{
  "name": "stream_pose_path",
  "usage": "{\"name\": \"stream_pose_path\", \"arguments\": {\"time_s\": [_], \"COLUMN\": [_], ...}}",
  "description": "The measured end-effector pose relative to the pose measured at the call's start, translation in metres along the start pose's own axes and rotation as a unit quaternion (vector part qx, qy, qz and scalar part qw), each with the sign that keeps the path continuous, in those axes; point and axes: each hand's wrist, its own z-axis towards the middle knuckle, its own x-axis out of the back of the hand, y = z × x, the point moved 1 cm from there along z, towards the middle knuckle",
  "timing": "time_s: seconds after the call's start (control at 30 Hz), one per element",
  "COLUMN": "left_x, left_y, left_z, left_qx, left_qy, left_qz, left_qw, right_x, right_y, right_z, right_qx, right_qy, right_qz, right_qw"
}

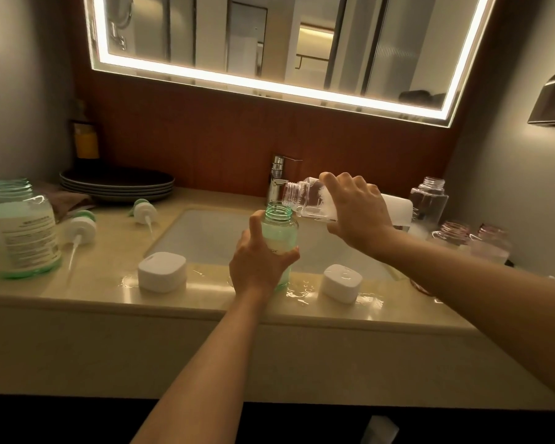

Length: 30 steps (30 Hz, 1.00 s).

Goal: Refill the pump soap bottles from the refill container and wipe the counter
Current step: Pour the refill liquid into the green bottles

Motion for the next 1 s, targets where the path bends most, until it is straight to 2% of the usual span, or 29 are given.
{"name": "stream_pose_path", "arguments": {"time_s": [1.0], "left_x": [0.001], "left_y": [-0.0011], "left_z": [0.0003], "left_qx": [-0.007], "left_qy": [-0.003], "left_qz": [0.015], "left_qw": [1.0], "right_x": [0.0026], "right_y": [0.001], "right_z": [0.0068], "right_qx": [0.028], "right_qy": [0.008], "right_qz": [-0.025], "right_qw": [0.999]}}
